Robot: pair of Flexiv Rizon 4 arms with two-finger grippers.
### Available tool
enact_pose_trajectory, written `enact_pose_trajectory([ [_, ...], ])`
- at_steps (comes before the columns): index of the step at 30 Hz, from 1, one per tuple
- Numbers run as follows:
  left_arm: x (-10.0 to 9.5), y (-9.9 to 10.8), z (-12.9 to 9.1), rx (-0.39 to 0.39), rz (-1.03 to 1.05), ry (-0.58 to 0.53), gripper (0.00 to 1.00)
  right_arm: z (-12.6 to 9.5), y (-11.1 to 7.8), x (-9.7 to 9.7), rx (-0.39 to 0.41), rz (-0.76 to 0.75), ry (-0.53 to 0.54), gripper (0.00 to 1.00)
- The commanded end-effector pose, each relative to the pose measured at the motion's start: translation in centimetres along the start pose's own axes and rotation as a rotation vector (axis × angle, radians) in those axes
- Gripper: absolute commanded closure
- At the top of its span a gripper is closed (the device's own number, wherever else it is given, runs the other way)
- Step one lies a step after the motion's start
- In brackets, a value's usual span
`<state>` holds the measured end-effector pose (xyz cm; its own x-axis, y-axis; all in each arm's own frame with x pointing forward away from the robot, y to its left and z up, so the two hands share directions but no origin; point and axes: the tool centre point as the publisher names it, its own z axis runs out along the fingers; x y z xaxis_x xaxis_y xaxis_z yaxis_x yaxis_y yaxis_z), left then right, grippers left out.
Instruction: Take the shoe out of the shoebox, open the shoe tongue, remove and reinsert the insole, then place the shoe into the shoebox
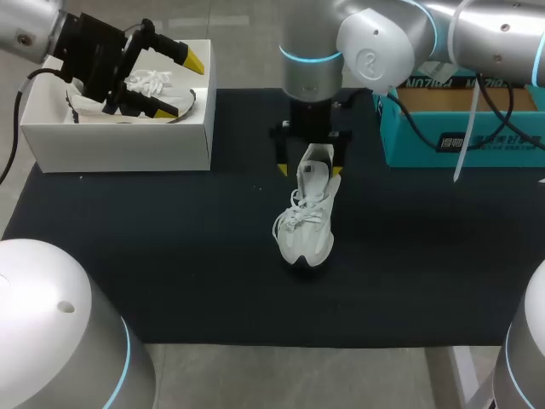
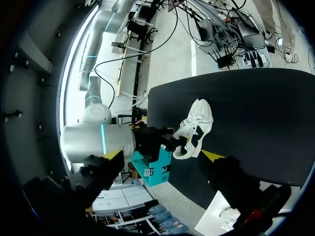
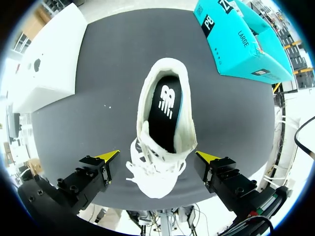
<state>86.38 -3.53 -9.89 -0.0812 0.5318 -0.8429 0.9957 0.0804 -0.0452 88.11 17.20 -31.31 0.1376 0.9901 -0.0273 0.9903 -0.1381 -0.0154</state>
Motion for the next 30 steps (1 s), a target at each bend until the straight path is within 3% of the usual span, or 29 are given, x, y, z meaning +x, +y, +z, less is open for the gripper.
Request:
enact_pose_trajectory([
  [1,0.0,0.0,0.0,0.001,0.000,0.005,0.00,-0.7,-1.5,-0.3,-0.031,0.017,0.009,0.00],
  [2,0.0,0.0,0.0,0.001,0.000,0.005,0.00,-0.8,-1.7,-0.2,-0.039,0.029,0.006,0.37],
  [3,0.0,0.0,0.0,0.001,0.000,0.005,0.00,-0.8,-2.0,-0.2,-0.044,0.032,0.008,0.61],
  [4,0.0,0.0,0.0,0.001,0.000,0.005,0.00,-0.9,-2.2,-0.2,-0.052,0.035,0.007,1.00],
  [13,0.0,0.0,0.0,0.001,0.000,0.005,0.00,-0.4,-3.7,-0.7,-0.054,0.079,0.001,1.00],
  [23,0.0,0.0,0.0,0.001,0.000,0.005,0.00,-0.9,-2.8,-0.9,-0.095,0.092,-0.028,1.00],
  [30,0.0,0.0,0.0,0.001,0.000,0.005,0.00,0.6,-2.1,-1.0,-0.112,0.108,-0.006,1.00],
])
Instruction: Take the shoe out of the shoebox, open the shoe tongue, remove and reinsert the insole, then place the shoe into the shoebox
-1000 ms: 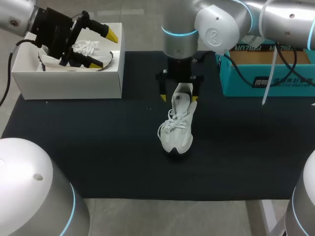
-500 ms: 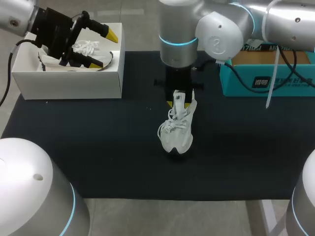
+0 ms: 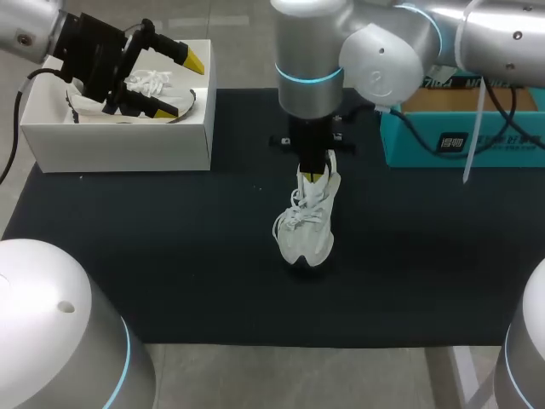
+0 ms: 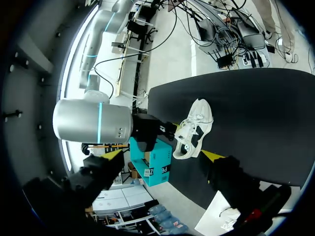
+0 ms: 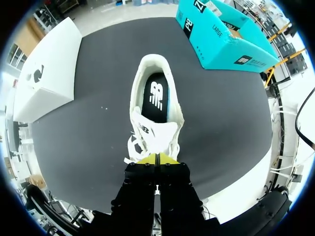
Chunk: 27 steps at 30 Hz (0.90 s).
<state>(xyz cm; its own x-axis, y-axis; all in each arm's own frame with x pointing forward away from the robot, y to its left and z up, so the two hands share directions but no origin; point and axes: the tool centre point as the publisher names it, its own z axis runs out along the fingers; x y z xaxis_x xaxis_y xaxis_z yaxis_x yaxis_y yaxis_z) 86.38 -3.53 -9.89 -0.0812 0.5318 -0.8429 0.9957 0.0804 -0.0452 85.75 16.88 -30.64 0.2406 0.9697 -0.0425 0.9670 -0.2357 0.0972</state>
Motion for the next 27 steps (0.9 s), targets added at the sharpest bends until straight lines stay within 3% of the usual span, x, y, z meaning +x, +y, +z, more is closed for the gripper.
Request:
enact_pose_trajectory([
  [1,0.0,0.0,0.0,0.000,0.000,0.005,0.00,1.6,0.2,-0.4,-0.001,0.006,0.014,1.00],
  [11,0.0,0.0,0.0,0.000,0.000,0.005,0.00,4.6,2.9,-1.1,0.005,0.017,0.016,1.00],
  [14,0.0,0.0,0.0,0.000,0.000,0.005,0.00,4.6,3.0,-1.1,0.012,0.005,0.012,1.00],
  [21,0.0,0.0,0.0,0.000,0.000,0.005,0.00,2.2,1.9,-0.6,-0.018,-0.019,0.020,1.00],
  [27,0.0,0.0,0.0,0.000,0.000,0.005,0.00,3.9,1.7,0.3,-0.010,-0.031,0.057,1.00],
])
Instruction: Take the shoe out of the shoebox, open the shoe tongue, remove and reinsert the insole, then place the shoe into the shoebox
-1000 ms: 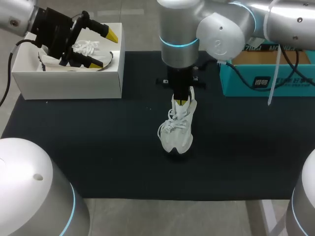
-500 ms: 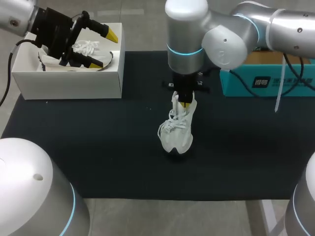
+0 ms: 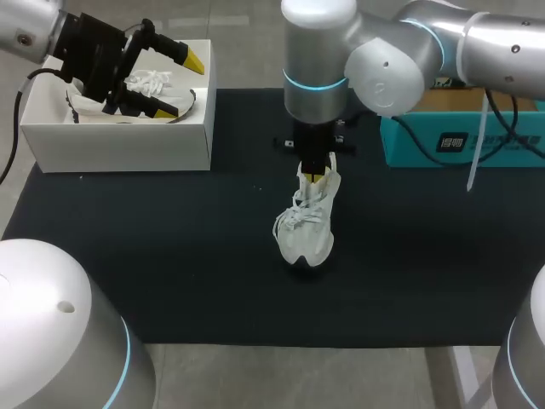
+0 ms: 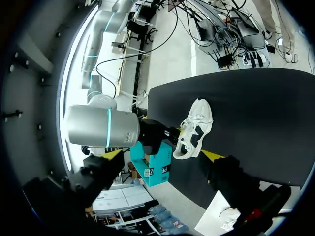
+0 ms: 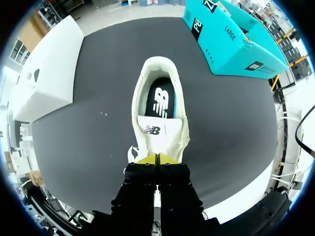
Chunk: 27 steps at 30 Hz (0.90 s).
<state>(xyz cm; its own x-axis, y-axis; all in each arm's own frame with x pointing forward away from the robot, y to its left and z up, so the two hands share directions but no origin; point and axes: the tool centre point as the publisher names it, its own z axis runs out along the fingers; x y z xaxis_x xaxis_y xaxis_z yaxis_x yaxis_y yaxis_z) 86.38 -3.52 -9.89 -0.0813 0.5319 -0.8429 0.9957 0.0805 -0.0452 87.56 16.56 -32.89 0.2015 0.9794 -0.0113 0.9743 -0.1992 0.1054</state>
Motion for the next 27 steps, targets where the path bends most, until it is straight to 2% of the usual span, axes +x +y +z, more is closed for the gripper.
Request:
enact_pose_trajectory([
  [1,0.0,0.0,0.0,0.001,0.000,0.005,0.00,1.8,0.2,-0.1,-0.001,0.008,0.027,1.00],
  [8,0.0,0.0,0.0,0.001,0.000,0.005,0.00,3.3,1.4,-0.7,0.014,-0.014,0.018,1.00],
  [11,0.0,0.0,0.0,0.001,0.000,0.005,0.00,1.8,1.4,-0.9,-0.010,-0.041,0.006,1.00],
  [13,0.0,0.0,0.0,0.001,0.000,0.005,0.00,0.3,1.2,-0.9,-0.056,-0.115,0.025,1.00],
  [15,0.0,0.0,0.0,0.001,0.000,0.005,0.00,-1.2,0.9,-1.0,-0.148,-0.234,0.087,1.00],
  [17,0.0,0.0,0.0,0.001,0.000,0.005,0.00,-2.5,0.5,-0.8,-0.213,-0.429,0.140,1.00],
  [19,0.0,0.0,0.0,0.001,0.000,0.005,0.00,-3.4,0.0,-0.3,-0.207,-0.626,0.226,1.00],
  [20,0.0,0.0,0.0,0.001,0.000,0.005,0.00,-3.7,-0.1,-0.2,-0.192,-0.674,0.253,1.00],
  [27,0.0,0.0,0.0,0.001,0.000,0.005,0.00,-3.7,-0.1,-0.2,-0.192,-0.674,0.253,1.00],
])
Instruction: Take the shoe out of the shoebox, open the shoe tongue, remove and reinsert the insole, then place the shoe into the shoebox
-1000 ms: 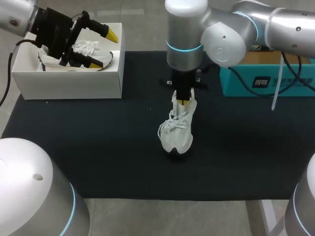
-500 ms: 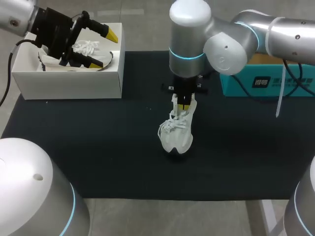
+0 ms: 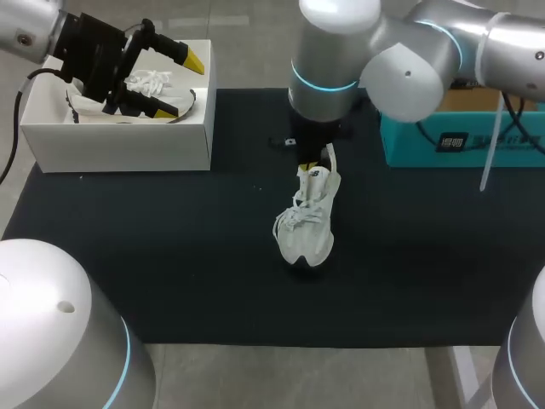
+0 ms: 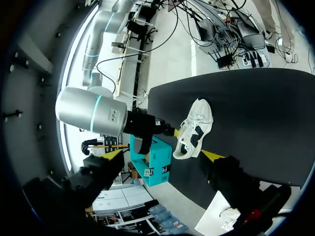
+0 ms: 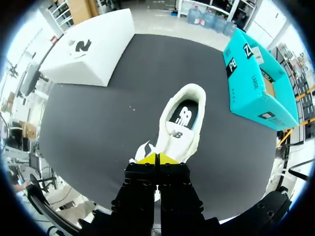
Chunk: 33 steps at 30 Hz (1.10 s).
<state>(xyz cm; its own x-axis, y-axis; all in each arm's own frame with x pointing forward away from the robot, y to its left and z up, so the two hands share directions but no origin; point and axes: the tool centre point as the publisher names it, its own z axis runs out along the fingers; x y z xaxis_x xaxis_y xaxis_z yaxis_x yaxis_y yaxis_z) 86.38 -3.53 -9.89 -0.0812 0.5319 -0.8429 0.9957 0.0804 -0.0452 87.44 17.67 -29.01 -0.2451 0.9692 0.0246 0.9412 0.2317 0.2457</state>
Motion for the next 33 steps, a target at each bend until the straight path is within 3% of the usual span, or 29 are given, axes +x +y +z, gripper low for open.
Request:
enact_pose_trajectory([
  [1,0.0,0.1,0.0,0.001,0.000,0.005,0.00,0.0,-0.7,-1.0,-0.072,-0.231,0.139,1.00],
  [5,0.0,0.1,0.0,0.001,0.000,0.005,0.00,0.0,-0.7,-1.0,-0.072,-0.231,0.139,1.00],
  [10,0.0,0.1,0.0,0.001,0.000,0.005,0.00,-0.6,1.6,-2.1,-0.053,-0.617,0.009,1.00],
  [12,0.0,0.1,0.0,0.001,0.000,0.005,0.00,-1.1,2.2,-2.9,-0.004,-0.730,-0.052,1.00],
  [16,0.0,0.1,0.0,0.001,0.000,0.005,0.00,-1.9,3.1,-4.4,0.069,-0.832,-0.137,1.00],
  [21,0.0,0.1,0.0,0.001,0.000,0.005,0.00,-1.4,4.2,-5.5,0.087,-0.926,-0.149,1.00],
  [28,0.0,0.1,0.0,0.001,0.000,0.005,0.00,0.8,6.6,-6.6,0.112,-1.059,-0.084,1.00],
  [31,0.0,0.1,0.0,0.001,0.000,0.005,0.00,1.5,7.7,-7.1,0.136,-1.094,-0.083,0.57],
  [33,0.0,0.1,0.0,0.001,0.000,0.005,0.00,1.7,8.2,-7.3,0.141,-1.099,-0.087,0.50],
])
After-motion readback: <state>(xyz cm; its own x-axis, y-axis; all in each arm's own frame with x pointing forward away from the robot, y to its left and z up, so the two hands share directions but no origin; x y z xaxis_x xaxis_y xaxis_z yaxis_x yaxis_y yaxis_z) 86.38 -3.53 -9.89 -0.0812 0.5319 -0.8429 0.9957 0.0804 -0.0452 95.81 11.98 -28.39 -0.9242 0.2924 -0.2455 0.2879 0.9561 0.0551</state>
